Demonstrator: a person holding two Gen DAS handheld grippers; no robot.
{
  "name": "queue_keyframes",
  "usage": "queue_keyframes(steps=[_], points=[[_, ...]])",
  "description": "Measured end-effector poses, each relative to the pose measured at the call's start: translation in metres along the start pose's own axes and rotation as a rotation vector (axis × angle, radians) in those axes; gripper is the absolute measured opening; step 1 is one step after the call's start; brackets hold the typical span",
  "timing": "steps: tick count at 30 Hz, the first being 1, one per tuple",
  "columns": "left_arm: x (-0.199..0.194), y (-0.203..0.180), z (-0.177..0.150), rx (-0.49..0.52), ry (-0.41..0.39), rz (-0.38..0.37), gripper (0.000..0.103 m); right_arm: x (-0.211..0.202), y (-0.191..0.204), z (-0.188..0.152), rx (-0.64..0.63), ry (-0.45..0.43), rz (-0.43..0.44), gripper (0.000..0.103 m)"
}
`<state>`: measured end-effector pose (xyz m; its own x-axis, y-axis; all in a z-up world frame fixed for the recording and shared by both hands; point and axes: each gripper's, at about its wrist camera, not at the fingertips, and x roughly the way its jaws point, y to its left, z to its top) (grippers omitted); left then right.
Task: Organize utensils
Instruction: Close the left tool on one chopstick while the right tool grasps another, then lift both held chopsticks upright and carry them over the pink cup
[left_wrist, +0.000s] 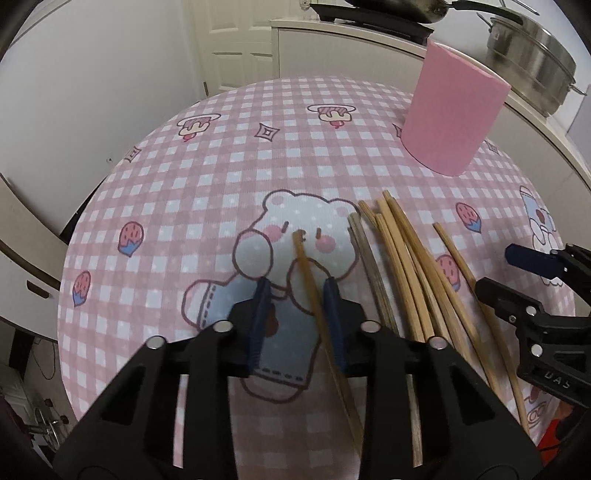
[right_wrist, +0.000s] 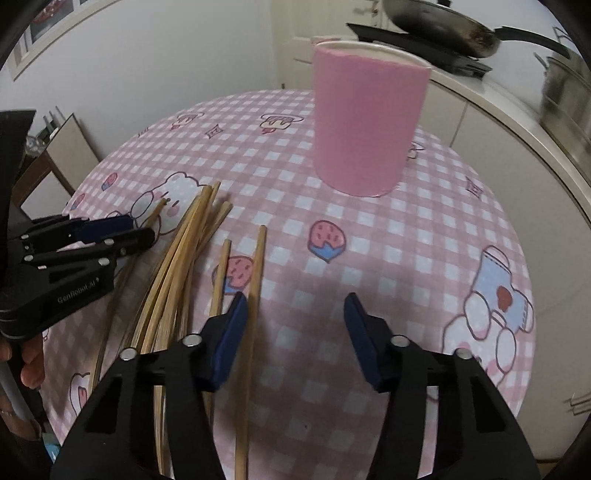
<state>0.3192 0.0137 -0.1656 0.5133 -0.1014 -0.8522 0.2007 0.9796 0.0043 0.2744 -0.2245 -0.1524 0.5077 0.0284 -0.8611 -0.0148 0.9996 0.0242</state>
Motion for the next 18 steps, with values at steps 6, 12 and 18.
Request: queue_keyframes(steps=[6,12,18], points=[[0.005,-0.002,0.007,0.008,0.010,-0.019,0.010,0.014,0.012,0.016,-0.067,0.053,0.002,0.037],[0.006,0.004,0.009,-0.027,0.018,-0.067,0.006,0.021,0.020,0.027,-0.129,0.084,0.019,0.009],[-0.009,0.007,0.011,-0.058,0.003,-0.134,0.006,0.021,0.014,0.033,-0.099,0.091,0.086,0.005]])
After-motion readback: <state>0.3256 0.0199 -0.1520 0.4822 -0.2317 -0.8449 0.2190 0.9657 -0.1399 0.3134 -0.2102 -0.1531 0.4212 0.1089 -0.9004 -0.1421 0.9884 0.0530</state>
